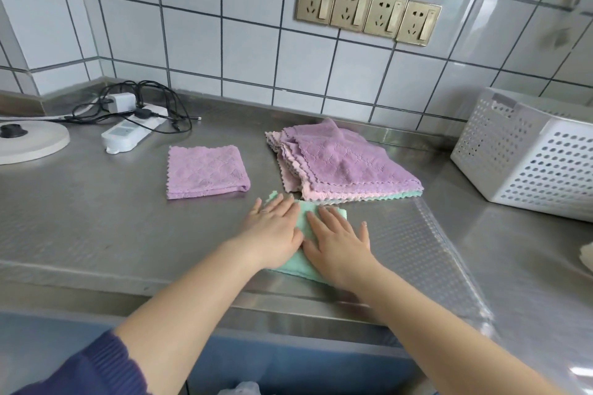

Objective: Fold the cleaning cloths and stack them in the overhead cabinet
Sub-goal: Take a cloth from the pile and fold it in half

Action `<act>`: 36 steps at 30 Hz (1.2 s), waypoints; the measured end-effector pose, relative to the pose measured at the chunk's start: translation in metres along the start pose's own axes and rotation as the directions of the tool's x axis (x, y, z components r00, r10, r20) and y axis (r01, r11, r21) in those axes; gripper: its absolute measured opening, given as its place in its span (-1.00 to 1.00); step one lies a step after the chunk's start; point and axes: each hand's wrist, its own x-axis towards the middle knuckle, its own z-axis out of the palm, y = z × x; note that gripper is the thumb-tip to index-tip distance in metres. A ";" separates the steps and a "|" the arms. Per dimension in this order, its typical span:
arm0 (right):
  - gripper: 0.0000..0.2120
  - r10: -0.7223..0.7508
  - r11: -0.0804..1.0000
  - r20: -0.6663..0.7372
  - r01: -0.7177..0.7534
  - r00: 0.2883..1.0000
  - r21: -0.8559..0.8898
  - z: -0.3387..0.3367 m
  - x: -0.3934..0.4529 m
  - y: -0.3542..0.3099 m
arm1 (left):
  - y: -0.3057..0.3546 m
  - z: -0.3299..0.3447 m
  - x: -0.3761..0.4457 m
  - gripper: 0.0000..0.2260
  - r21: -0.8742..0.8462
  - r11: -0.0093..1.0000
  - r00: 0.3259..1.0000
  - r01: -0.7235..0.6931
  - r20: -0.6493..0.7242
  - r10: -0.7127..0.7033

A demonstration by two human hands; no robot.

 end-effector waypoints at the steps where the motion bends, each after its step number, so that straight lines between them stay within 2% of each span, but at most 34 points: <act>1: -0.44 0.017 1.000 -0.001 -0.017 1.000 -0.024 0.001 -0.002 0.003 | -0.002 0.002 -0.001 -0.50 -0.008 1.000 1.000 0.010 -0.004 -0.010; 6: -0.24 0.180 0.982 0.066 -0.175 0.981 -0.074 -0.008 -0.017 0.025 | -0.009 0.003 -0.006 -0.48 0.017 0.999 0.999 0.049 0.016 -0.049; 8: -0.25 0.156 0.987 0.028 -0.155 0.987 -0.030 -0.012 -0.024 0.025 | -0.012 0.002 -0.008 -0.48 0.010 0.995 0.995 0.097 0.010 -0.097; 10: -0.30 0.095 0.991 -0.046 -0.090 0.994 0.102 -0.014 -0.029 0.020 | -0.016 0.000 -0.009 -0.48 -0.008 0.992 0.992 0.125 -0.001 -0.125; 12: -0.30 0.057 0.950 -0.126 -0.014 0.990 0.312 -0.015 -0.029 0.012 | -0.020 -0.001 -0.010 -0.49 -0.055 0.989 0.990 0.141 -0.012 -0.141; 15: -0.32 0.099 0.797 -0.225 0.059 0.969 0.601 -0.015 -0.021 0.002 | -0.027 -0.003 -0.014 -0.50 -0.167 0.976 0.986 0.142 -0.064 -0.155; 17: -0.40 0.201 0.550 -0.202 0.060 0.959 0.833 -0.020 -0.015 -0.005 | -0.031 -0.010 -0.018 -0.51 -0.363 0.926 0.979 0.104 -0.127 -0.159; 19: -0.50 0.226 0.285 -0.149 0.081 0.963 0.955 -0.031 -0.007 -0.014 | -0.039 -0.019 -0.023 -0.53 -0.609 0.789 0.964 0.074 -0.159 -0.213; 22: -0.61 0.156 0.018 -0.105 0.104 0.982 0.994 -0.054 0.005 -0.028 | -0.058 -0.032 -0.028 -0.56 -0.821 0.566 0.929 0.075 -0.149 -0.339; 23: -0.63 0.134 -0.029 -0.100 0.105 0.986 0.994 -0.060 0.010 -0.032 | -0.064 -0.035 -0.029 -0.55 -0.889 0.451 0.922 0.080 -0.105 -0.372; 25: -0.65 0.098 -0.064 -0.100 0.106 0.990 0.992 -0.070 0.024 -0.042 | -0.076 -0.044 -0.032 -0.57 -0.987 0.144 0.924 0.066 0.006 -0.382; 26: -0.67 0.086 -0.062 -0.097 0.102 0.992 0.993 -0.073 0.032 -0.046 | -0.082 -0.047 -0.033 -0.61 -0.998 0.058 0.924 0.040 0.015 -0.381; 27: -0.68 0.068 -0.056 -0.092 0.096 0.993 0.994 -0.075 0.041 -0.053 | -0.092 -0.052 -0.033 -0.63 -0.999 0.040 0.916 0.003 -0.014 -0.400; 29: -0.71 0.040 -0.009 -0.068 0.068 0.997 0.998 -0.078 0.057 -0.062 | -0.109 -0.061 -0.028 -0.53 -0.994 0.090 0.900 -0.062 -0.094 -0.425; 31: -0.72 0.001 0.068 -0.044 0.044 0.999 0.997 -0.077 0.081 -0.074 | -0.129 -0.073 -0.023 -0.48 -0.966 0.244 0.886 -0.081 -0.182 -0.427; 34: -0.71 -0.017 0.226 -0.032 0.035 0.999 0.974 -0.070 0.120 -0.087 | -0.156 -0.084 -0.013 -0.59 -0.876 0.480 0.860 -0.053 -0.284 -0.423; 36: -0.72 -0.024 0.375 -0.032 0.039 0.999 0.926 -0.061 0.142 -0.093 | -0.171 -0.085 -0.006 -0.66 -0.824 0.566 0.848 -0.029 -0.320 -0.423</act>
